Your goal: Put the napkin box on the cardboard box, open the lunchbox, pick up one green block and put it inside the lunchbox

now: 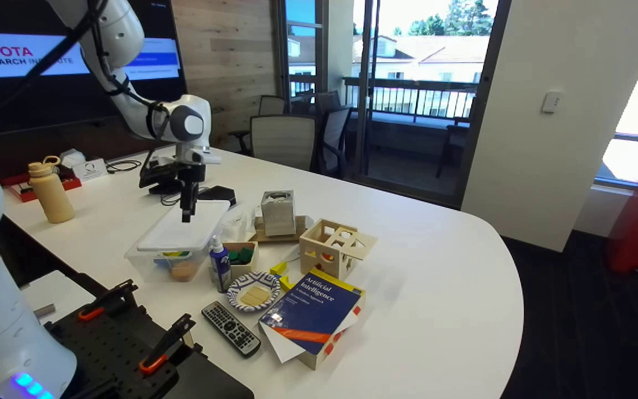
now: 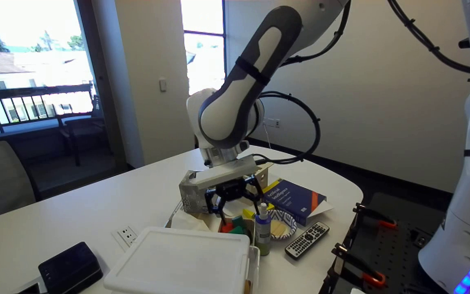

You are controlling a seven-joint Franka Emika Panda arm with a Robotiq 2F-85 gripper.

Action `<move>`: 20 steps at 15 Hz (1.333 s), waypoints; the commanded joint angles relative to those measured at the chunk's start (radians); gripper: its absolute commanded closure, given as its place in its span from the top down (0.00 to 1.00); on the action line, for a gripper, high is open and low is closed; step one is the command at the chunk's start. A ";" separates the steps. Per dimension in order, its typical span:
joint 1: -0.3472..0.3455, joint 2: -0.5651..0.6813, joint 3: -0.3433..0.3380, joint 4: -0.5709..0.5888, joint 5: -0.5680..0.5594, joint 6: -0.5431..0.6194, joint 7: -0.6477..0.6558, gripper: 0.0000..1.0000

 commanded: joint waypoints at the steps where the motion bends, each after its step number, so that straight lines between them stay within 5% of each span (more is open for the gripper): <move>1: -0.024 -0.093 0.035 -0.254 0.082 0.099 -0.050 1.00; 4: -0.022 -0.112 0.059 -0.425 0.147 0.211 -0.092 1.00; 9: 0.006 -0.123 0.085 -0.526 0.161 0.397 -0.092 1.00; 20: 0.082 -0.094 0.066 -0.479 0.092 0.550 -0.069 1.00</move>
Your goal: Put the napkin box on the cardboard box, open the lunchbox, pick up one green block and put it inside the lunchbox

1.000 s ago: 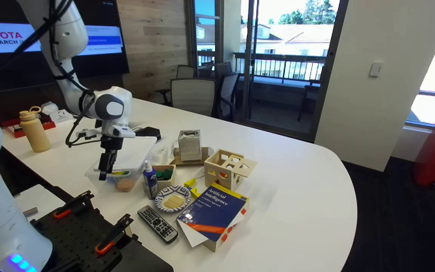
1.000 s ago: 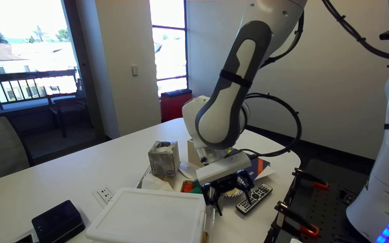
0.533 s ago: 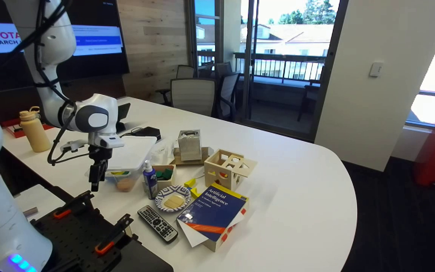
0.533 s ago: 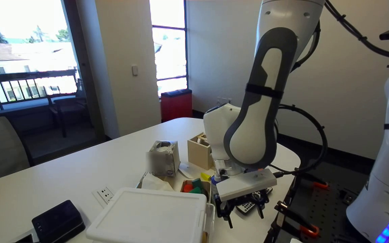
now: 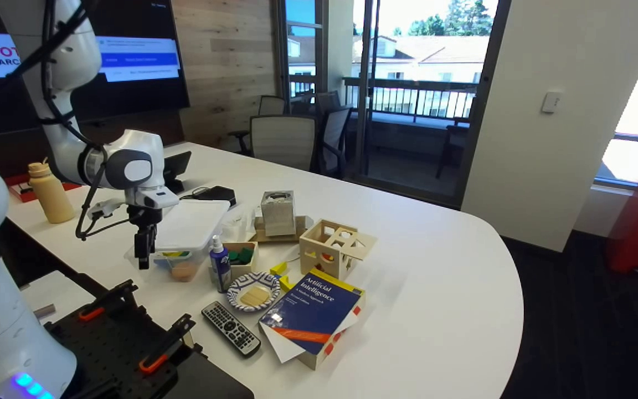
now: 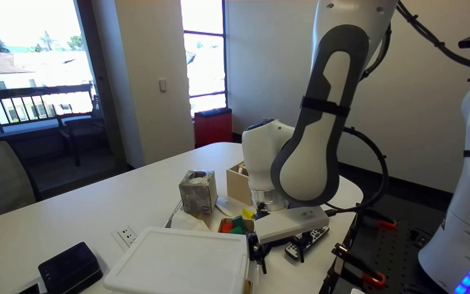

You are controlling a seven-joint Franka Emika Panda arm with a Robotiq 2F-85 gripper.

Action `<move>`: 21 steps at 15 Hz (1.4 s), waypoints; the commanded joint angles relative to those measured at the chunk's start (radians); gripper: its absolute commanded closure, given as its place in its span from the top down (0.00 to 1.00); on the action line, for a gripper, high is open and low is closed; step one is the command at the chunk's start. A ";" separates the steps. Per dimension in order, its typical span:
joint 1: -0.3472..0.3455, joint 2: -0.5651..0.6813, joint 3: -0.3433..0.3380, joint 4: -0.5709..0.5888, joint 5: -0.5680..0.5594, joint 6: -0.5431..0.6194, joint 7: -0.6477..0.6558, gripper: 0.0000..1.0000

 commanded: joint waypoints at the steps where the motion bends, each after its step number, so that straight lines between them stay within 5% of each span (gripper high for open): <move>1: 0.028 0.006 -0.017 0.010 -0.029 0.046 0.013 1.00; 21: 0.132 0.150 -0.081 0.170 -0.076 0.040 0.023 1.00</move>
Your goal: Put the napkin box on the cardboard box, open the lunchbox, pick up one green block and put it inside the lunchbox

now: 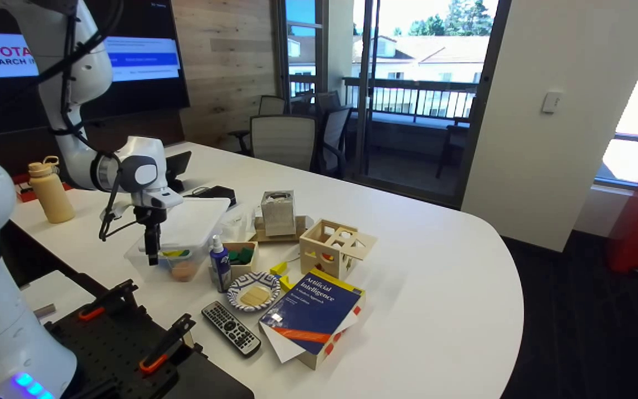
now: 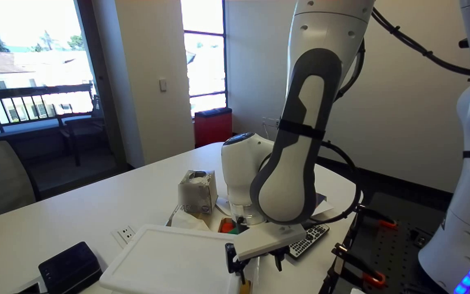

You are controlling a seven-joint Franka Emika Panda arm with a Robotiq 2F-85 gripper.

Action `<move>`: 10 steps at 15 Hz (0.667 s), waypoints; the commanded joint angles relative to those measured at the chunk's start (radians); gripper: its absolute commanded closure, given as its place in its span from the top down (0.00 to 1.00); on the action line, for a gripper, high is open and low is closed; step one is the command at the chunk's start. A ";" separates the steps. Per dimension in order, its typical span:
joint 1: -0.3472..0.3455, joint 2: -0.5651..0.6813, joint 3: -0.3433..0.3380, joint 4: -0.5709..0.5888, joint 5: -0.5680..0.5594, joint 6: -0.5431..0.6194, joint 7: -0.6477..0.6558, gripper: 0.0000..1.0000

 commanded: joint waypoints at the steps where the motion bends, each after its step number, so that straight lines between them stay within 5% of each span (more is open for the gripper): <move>1: 0.047 0.009 -0.036 0.026 -0.032 0.013 0.023 1.00; 10: 0.098 0.067 -0.065 0.111 -0.083 0.009 0.023 1.00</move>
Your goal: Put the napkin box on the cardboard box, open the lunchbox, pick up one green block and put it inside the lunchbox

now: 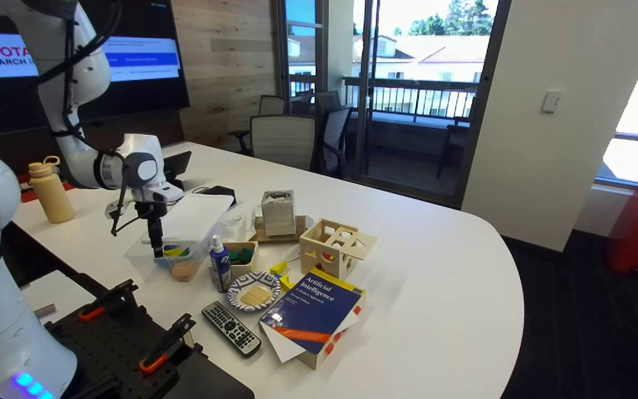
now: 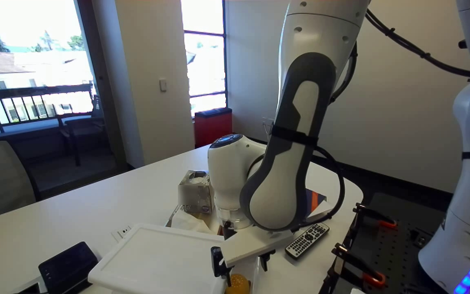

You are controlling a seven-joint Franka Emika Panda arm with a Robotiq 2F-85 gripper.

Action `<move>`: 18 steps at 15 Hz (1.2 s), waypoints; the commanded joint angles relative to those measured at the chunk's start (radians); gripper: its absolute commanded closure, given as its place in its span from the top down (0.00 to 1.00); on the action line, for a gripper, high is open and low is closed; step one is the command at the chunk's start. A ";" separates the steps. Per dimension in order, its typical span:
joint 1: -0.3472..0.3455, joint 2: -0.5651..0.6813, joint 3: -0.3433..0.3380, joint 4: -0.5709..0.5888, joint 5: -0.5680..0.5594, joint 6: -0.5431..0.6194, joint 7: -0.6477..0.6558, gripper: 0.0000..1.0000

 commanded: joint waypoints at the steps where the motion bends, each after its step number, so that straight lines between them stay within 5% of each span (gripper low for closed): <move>1: 0.027 0.040 -0.024 0.043 -0.026 0.011 0.018 1.00; 18: 0.104 0.155 -0.068 0.224 -0.063 0.019 0.002 1.00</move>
